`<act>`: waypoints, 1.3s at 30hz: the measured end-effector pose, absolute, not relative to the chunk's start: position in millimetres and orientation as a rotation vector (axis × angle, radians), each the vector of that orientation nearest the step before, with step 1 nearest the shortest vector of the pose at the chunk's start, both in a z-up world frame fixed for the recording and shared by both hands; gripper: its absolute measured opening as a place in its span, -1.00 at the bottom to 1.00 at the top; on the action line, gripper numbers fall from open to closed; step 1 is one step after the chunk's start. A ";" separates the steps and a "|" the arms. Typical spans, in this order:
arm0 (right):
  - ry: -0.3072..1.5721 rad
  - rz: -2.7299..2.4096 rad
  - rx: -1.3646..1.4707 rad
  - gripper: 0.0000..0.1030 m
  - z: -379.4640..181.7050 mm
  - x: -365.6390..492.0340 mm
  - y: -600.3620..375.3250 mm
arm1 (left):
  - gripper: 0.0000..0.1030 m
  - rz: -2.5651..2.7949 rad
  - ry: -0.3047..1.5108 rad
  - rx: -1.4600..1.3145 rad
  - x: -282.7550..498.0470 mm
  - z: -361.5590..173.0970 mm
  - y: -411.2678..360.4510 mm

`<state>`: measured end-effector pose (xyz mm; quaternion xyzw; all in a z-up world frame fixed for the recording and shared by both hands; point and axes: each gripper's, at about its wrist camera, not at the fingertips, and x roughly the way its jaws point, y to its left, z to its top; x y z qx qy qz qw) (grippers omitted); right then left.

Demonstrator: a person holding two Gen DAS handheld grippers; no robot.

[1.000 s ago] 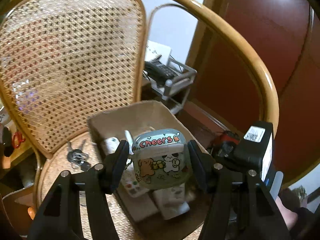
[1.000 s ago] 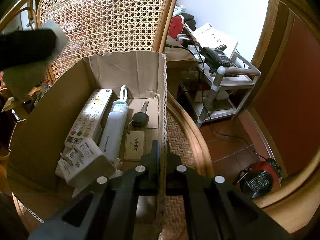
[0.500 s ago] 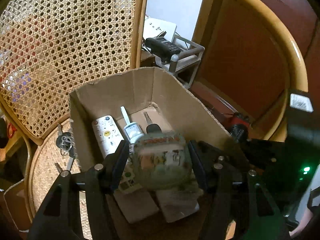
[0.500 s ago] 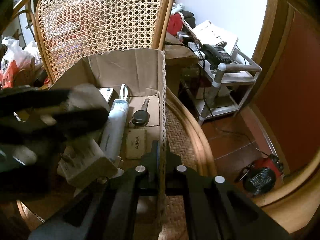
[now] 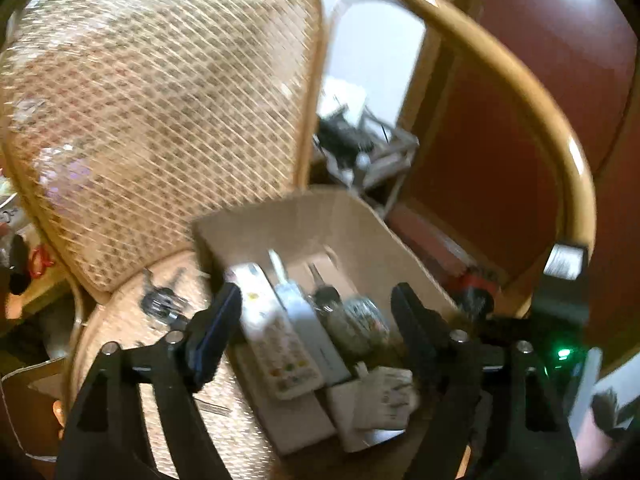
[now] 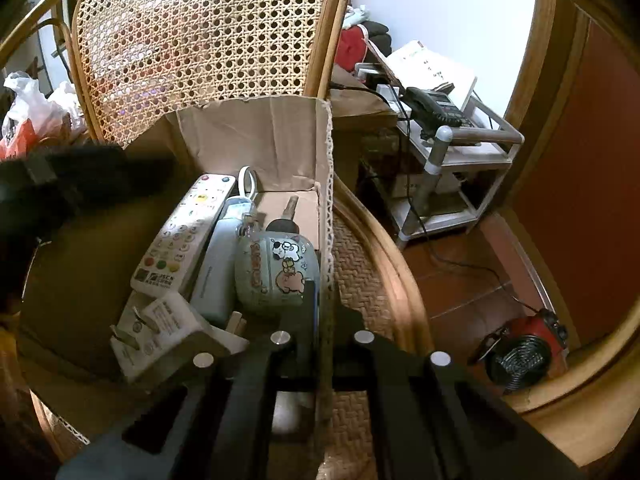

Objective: Organize rigid objects
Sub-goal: 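Carry the 'cheers' case into the box and release it, then grasp the small key bunch on the seat with the left tool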

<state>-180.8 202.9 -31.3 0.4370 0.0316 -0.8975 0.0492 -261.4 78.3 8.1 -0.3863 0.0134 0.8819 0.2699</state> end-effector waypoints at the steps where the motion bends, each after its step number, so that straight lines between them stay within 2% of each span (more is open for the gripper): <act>1: 0.098 -2.736 1.331 -0.90 -31.2 -180.0 203.2 | 0.69 2.403 0.021 -1.026 -263.1 13.5 66.2; 5: 0.098 -2.735 1.333 -0.90 -31.4 -180.8 202.5 | 0.73 2.496 0.002 -1.060 -277.0 16.5 23.8; 10: 0.100 -2.735 1.334 -0.90 -31.4 -181.3 202.4 | 0.73 2.561 0.044 -1.225 -284.9 -10.5 -15.2; 15: 0.100 -2.736 1.335 -0.90 -31.5 -180.8 202.9 | 0.73 2.538 0.210 -1.362 -285.5 -54.5 -22.8; 20: 0.100 -2.736 1.333 -0.90 -31.3 -181.1 203.5 | 0.72 2.467 0.252 -1.539 -296.4 -108.3 -17.2; 24: 0.099 -2.734 1.331 -0.90 -30.8 -180.0 204.6 | 0.72 2.465 0.248 -1.546 -296.4 -121.2 -13.3; 25: 0.099 -2.735 1.330 -0.90 -30.7 -180.0 204.4 | 0.56 2.454 0.238 -1.546 -296.4 -121.5 -13.0; 26: 0.101 -2.735 1.331 -0.90 -30.6 -179.9 204.4 | 0.30 2.417 0.206 -1.542 -295.6 -121.3 -12.7; 27: 0.099 -2.736 1.330 -0.90 -30.5 -179.6 204.7 | -0.46 2.385 0.167 -1.531 -295.4 -118.7 -11.5; 29: 0.097 -2.735 1.329 -0.90 -30.1 -180.3 204.1 | -0.51 2.411 0.285 -1.521 -292.3 -115.3 -4.0; 30: 0.099 -2.736 1.330 -0.90 -30.1 -180.3 204.1 | -0.71 2.405 0.294 -1.509 -291.1 -115.4 -2.6; 31: 0.097 -2.736 1.330 -0.90 -30.1 -180.3 204.3 | -0.82 2.399 0.266 -1.502 -290.6 -114.8 -4.0; 36: 0.102 -2.736 1.330 -0.90 -29.5 -180.8 203.8 | -0.97 2.382 0.201 -1.439 -287.0 -101.2 -11.7; 39: 0.101 -2.736 1.331 -0.90 -29.4 -180.4 204.1 | -0.98 2.391 0.133 -1.353 -285.1 -77.2 -18.1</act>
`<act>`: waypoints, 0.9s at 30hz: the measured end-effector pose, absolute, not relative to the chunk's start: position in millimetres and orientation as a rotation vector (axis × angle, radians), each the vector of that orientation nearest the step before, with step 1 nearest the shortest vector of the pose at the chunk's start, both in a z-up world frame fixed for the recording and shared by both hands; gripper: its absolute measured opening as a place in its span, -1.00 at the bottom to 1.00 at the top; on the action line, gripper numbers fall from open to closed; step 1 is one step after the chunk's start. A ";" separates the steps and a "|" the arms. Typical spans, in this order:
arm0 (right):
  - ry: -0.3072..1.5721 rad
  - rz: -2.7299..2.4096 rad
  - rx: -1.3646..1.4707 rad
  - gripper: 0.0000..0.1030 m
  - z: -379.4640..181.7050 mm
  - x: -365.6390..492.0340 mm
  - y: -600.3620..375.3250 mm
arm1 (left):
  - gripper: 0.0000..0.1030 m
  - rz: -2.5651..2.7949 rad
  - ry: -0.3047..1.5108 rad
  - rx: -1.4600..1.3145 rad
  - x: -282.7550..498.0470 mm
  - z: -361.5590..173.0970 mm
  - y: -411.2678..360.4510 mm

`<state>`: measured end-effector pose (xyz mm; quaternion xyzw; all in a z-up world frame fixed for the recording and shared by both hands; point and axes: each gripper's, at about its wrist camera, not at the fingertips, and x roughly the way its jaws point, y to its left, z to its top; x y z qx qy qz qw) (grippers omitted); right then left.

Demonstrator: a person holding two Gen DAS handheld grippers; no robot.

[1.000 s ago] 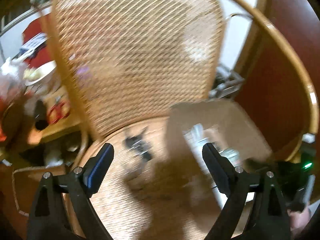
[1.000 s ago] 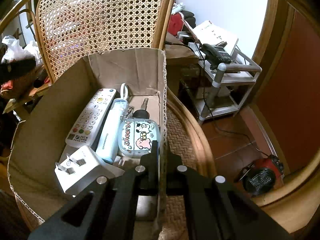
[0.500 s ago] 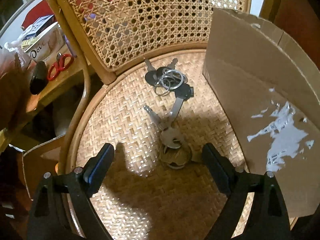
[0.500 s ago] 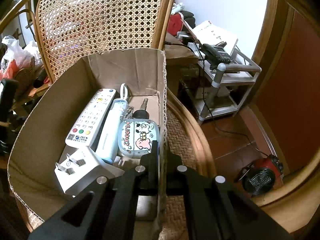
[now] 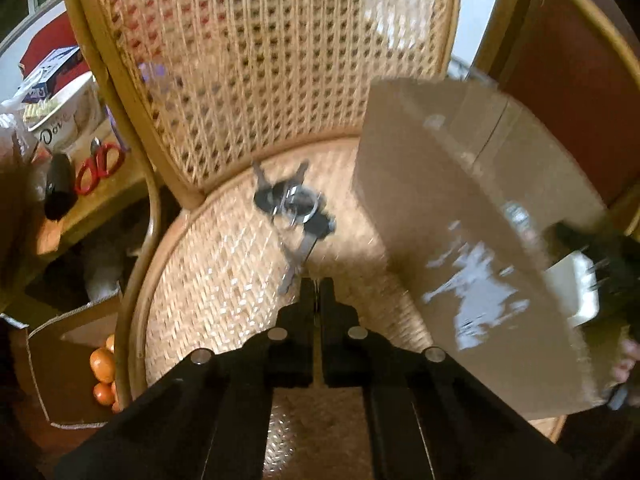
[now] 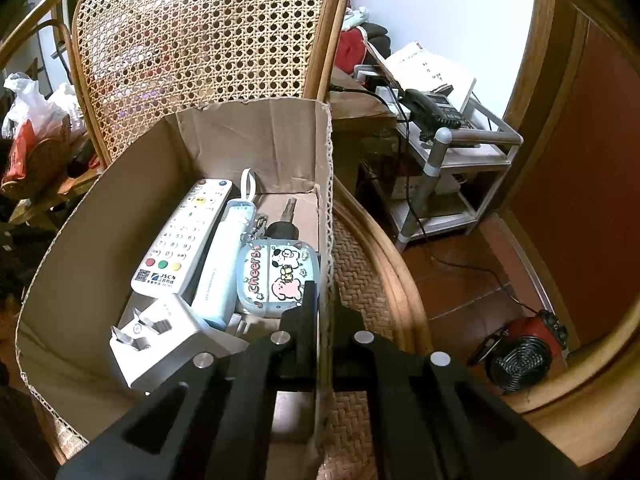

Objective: Organize rigid objects
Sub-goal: 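Grasp the small key bunch on the seat with the left tool, then carry the small key bunch into the box and release it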

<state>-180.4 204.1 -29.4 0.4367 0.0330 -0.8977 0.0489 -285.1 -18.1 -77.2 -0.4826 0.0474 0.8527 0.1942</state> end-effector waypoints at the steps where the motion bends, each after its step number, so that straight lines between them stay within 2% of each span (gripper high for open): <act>1: 0.099 -2.736 1.330 -0.90 -29.4 -180.3 204.3 | -0.98 2.398 0.115 -1.319 -285.0 -69.2 -19.5; 11: 0.101 -2.739 1.329 -0.90 -27.5 -182.0 204.8 | -0.98 2.431 -0.008 -1.095 -282.5 7.5 -5.3; 18: 0.103 -2.740 1.328 -0.90 -26.4 -184.9 204.4 | -0.98 2.391 -0.030 -0.937 -272.0 62.4 23.4; 22: 0.107 -2.740 1.326 -0.90 -26.0 -186.6 204.2 | -0.98 2.344 -0.012 -0.923 -266.2 67.1 48.6; 27: 0.105 -2.741 1.325 -0.90 -26.3 -186.1 204.2 | -0.98 2.271 0.066 -1.006 -267.8 40.4 86.4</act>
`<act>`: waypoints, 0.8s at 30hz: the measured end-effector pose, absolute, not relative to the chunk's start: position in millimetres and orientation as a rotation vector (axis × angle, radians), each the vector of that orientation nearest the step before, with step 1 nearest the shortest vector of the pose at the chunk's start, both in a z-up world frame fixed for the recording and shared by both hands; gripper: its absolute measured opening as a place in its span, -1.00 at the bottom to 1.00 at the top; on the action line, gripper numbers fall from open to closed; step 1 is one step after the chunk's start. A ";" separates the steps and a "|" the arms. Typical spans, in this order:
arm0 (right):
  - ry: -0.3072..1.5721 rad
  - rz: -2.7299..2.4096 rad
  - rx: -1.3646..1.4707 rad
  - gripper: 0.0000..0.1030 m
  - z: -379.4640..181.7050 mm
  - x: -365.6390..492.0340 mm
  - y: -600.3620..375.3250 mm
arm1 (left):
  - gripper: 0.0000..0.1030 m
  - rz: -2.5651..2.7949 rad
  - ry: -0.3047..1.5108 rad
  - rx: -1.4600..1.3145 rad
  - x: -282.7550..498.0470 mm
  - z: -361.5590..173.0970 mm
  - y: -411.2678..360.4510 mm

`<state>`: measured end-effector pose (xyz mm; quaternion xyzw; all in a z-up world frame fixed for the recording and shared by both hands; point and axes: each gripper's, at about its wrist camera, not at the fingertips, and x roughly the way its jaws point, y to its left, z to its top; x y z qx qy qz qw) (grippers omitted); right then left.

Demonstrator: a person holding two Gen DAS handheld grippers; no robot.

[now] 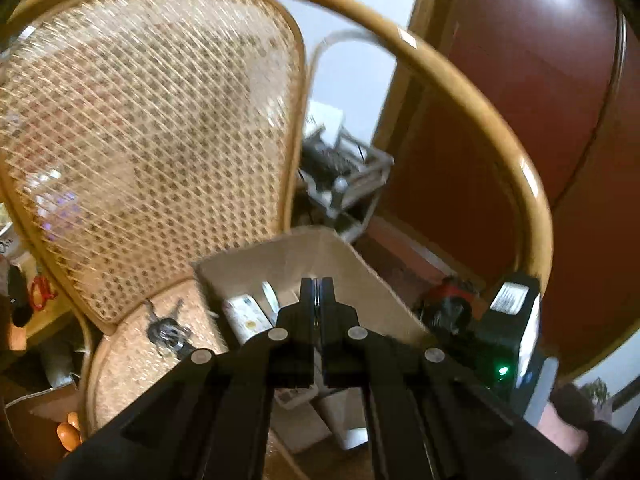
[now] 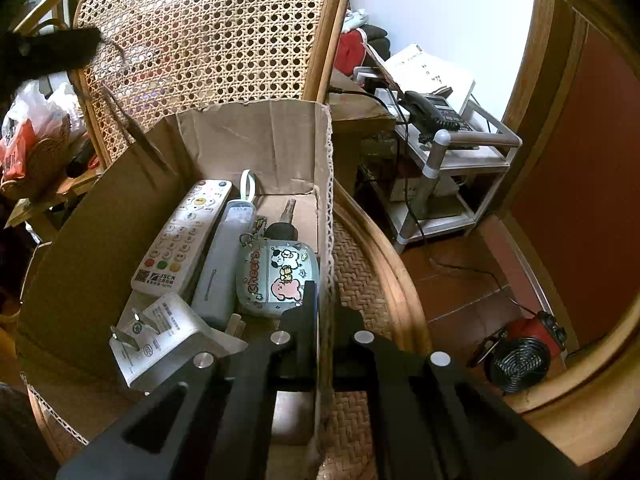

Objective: Organize rigid objects
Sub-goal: 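Carry the small key bunch into the box and release it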

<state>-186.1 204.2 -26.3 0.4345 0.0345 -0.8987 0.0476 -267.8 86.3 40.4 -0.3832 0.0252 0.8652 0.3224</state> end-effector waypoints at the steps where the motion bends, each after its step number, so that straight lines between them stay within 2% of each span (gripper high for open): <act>1: 0.106 -2.740 1.325 -0.90 -26.2 -186.2 204.2 | -0.98 2.264 0.082 -1.027 -268.7 32.6 92.1; 5: 0.105 -2.739 1.326 -0.90 -26.7 -186.1 203.3 | -0.97 2.255 0.190 -1.089 -267.3 6.0 110.6; 12: 0.105 -2.743 1.327 -0.90 -27.7 -188.6 201.4 | -0.96 2.217 0.228 -1.195 -270.9 -26.4 120.7; 16: 0.110 -2.743 1.326 -0.90 -27.7 -188.2 200.6 | -0.87 2.259 0.279 -1.241 -270.1 -38.0 128.7; 20: 0.106 -2.743 1.326 -0.90 -28.4 -187.5 200.6 | -0.66 2.251 0.265 -1.240 -269.8 -36.9 127.9; 21: 0.107 -2.743 1.326 -0.90 -28.6 -187.2 200.5 | -0.56 2.245 0.263 -1.237 -270.2 -37.0 128.1; 23: 0.104 -2.742 1.327 -0.90 -28.6 -187.5 199.9 | -0.22 2.237 0.267 -1.210 -268.9 -33.5 128.7; 24: 0.105 -2.743 1.327 -0.90 -28.7 -187.1 200.3 | 0.33 2.260 0.273 -1.191 -267.8 -29.6 126.8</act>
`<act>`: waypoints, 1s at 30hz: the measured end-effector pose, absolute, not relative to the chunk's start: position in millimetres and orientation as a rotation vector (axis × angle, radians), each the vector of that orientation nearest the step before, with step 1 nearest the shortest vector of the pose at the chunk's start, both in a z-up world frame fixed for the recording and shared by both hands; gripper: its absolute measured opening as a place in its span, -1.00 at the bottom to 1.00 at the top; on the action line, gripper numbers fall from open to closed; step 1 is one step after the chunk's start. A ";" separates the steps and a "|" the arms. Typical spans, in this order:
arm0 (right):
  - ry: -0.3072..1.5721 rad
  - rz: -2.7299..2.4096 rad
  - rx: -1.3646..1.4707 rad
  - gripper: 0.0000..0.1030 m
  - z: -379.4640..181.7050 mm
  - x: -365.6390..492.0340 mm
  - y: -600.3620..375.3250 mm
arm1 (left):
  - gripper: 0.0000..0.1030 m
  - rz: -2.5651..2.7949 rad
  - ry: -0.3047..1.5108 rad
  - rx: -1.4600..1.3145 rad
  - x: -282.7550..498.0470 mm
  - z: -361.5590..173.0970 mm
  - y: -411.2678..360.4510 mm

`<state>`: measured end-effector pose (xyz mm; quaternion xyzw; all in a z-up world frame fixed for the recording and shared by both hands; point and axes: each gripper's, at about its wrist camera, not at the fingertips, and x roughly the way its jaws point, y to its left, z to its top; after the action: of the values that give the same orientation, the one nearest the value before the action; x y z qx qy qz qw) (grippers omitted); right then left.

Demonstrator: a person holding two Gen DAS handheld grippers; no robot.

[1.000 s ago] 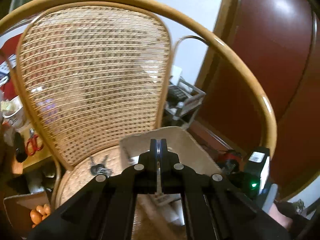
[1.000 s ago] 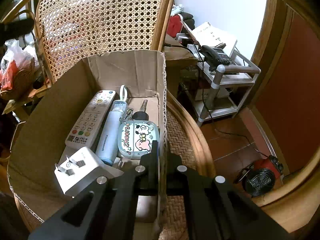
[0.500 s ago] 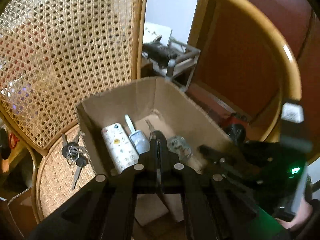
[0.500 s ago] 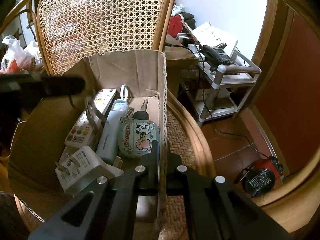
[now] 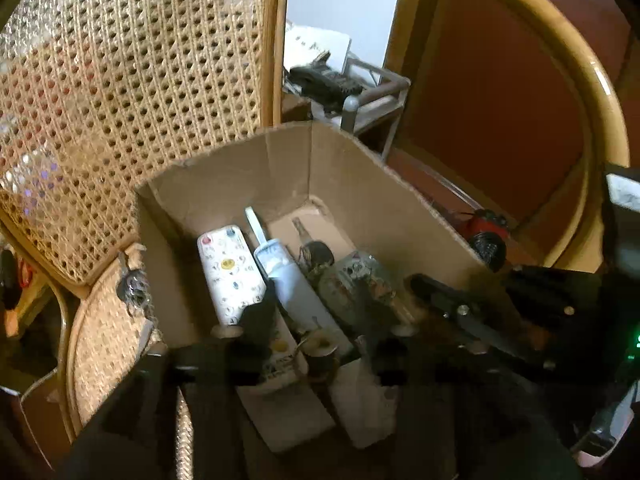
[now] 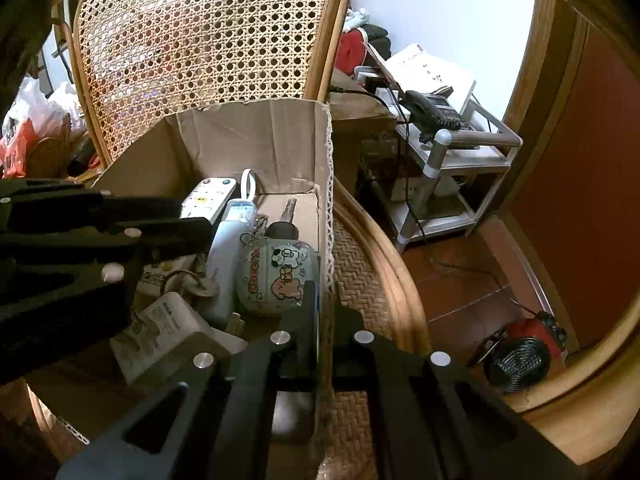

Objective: Organize rigid objects
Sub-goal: 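Carry the small key bunch into the box and release it, then grasp the large key ring on the seat with the left tool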

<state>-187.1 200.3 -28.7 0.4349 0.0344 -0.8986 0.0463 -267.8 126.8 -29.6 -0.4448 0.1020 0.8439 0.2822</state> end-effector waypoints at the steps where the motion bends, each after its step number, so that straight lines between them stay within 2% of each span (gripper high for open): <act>1: 0.105 -2.742 1.325 -0.90 -28.6 -187.0 199.9 | 0.77 2.294 0.271 -1.161 -266.4 -23.3 122.8; 2: 0.106 -2.743 1.326 -0.90 -28.6 -187.2 200.1 | 0.84 2.326 0.256 -1.118 -264.0 -16.2 117.2; 7: 0.106 -2.744 1.327 -0.90 -28.6 -187.5 199.5 | 0.87 2.381 0.080 -1.011 -267.0 11.0 77.5; 13: 0.105 -2.743 1.326 -0.90 -28.6 -187.4 199.7 | 0.90 2.507 0.026 -1.133 -300.9 0.0 29.7; 22: 0.102 -2.744 1.328 -0.90 -28.6 -185.6 199.1 | 0.88 2.506 0.197 -1.419 -346.9 -70.6 -8.6; 27: 0.097 -2.747 1.330 -0.90 -29.8 -186.5 199.1 | 0.88 2.560 0.436 -1.391 -356.6 -93.1 11.7; 30: 0.098 -2.746 1.327 -0.90 -29.7 -186.1 199.1 | 0.87 2.538 0.361 -1.434 -367.4 -105.0 11.9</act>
<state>-186.1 199.1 -29.7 0.4345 0.0319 -0.8990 0.0449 -367.4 11.9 -105.0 -0.4855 0.1222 0.8596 0.1019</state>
